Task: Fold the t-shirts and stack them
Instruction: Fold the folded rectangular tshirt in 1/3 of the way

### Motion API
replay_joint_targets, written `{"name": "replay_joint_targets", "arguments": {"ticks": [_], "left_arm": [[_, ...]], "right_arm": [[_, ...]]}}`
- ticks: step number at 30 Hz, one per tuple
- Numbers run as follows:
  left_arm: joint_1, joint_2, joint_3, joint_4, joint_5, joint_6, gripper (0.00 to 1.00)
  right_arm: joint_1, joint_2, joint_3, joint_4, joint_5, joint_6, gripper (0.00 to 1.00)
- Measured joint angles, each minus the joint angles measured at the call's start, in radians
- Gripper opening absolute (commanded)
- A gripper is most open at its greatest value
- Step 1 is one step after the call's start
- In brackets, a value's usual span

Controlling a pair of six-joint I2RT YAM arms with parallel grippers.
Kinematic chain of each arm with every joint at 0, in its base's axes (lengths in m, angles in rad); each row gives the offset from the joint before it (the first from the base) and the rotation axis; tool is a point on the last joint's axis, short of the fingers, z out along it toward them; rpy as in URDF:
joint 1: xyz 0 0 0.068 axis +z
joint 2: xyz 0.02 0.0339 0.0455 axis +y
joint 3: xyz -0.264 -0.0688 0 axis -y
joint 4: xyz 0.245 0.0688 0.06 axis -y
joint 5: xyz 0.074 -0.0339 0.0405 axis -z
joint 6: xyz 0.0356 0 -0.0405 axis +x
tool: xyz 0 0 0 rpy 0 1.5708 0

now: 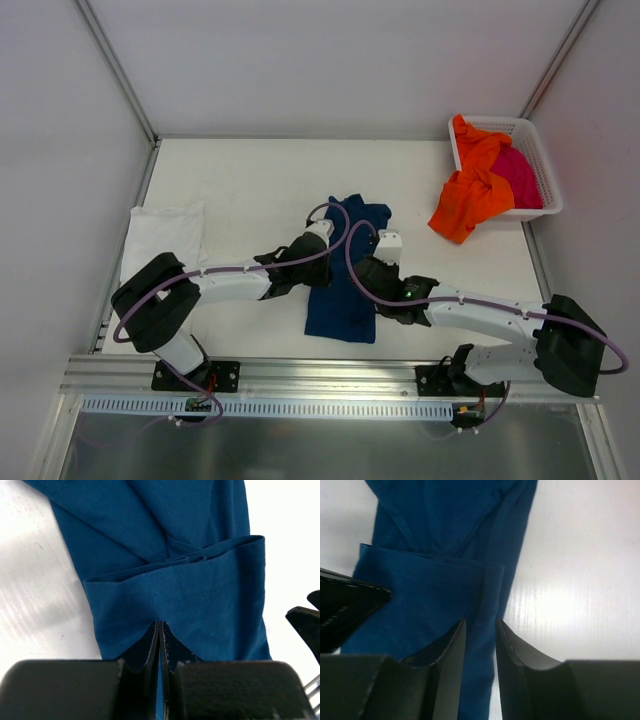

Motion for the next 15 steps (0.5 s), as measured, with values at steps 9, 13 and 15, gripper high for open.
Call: {"name": "replay_joint_targets", "arguments": {"ticks": [9, 13, 15], "left_arm": [[0.033, 0.032, 0.009, 0.023, 0.009, 0.007, 0.0], [0.053, 0.032, 0.015, 0.025, 0.015, 0.011, 0.0], [0.06, 0.033, 0.016, 0.029, 0.016, 0.013, 0.0]], "right_arm": [[-0.052, 0.083, 0.006, 0.151, -0.113, -0.073, 0.15], [-0.083, 0.153, 0.027, 0.191, -0.158, -0.085, 0.05], [-0.096, 0.196, 0.034, 0.209, -0.175, -0.087, 0.04]]}}
